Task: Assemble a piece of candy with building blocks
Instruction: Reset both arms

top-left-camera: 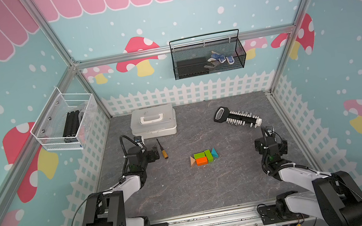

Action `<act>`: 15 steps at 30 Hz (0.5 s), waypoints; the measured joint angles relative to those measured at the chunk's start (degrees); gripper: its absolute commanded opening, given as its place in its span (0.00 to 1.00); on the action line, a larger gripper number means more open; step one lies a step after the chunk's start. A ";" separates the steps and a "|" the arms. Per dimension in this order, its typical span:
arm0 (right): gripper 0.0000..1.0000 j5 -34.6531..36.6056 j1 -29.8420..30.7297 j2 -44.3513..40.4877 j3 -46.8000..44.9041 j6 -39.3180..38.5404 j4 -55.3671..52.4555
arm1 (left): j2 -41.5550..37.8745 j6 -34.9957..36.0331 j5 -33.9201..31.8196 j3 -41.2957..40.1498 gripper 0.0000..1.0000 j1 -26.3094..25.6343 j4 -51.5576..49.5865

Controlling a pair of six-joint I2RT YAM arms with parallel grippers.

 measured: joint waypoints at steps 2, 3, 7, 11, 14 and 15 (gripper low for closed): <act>1.00 -0.59 -0.94 3.26 0.28 -0.85 5.03 | 1.33 0.26 -0.09 -1.18 0.99 0.81 5.70; 1.00 -1.33 -1.49 5.51 0.55 -1.38 7.80 | 3.15 0.17 0.09 -1.75 0.99 1.73 9.35; 1.00 -6.08 -2.91 13.40 3.74 -3.54 11.61 | 8.17 -0.04 0.24 -3.52 0.99 4.07 14.49; 0.99 -12.24 -4.22 14.75 5.55 -4.70 13.84 | 8.39 -0.07 1.07 -3.96 0.99 4.04 17.46; 1.00 -15.23 -4.76 16.15 2.89 -5.55 20.22 | 8.39 -0.07 1.38 -3.93 0.99 4.04 18.84; 1.00 -15.28 -4.74 16.28 2.43 -5.55 19.87 | 8.39 -0.07 1.38 -3.93 0.99 4.04 19.04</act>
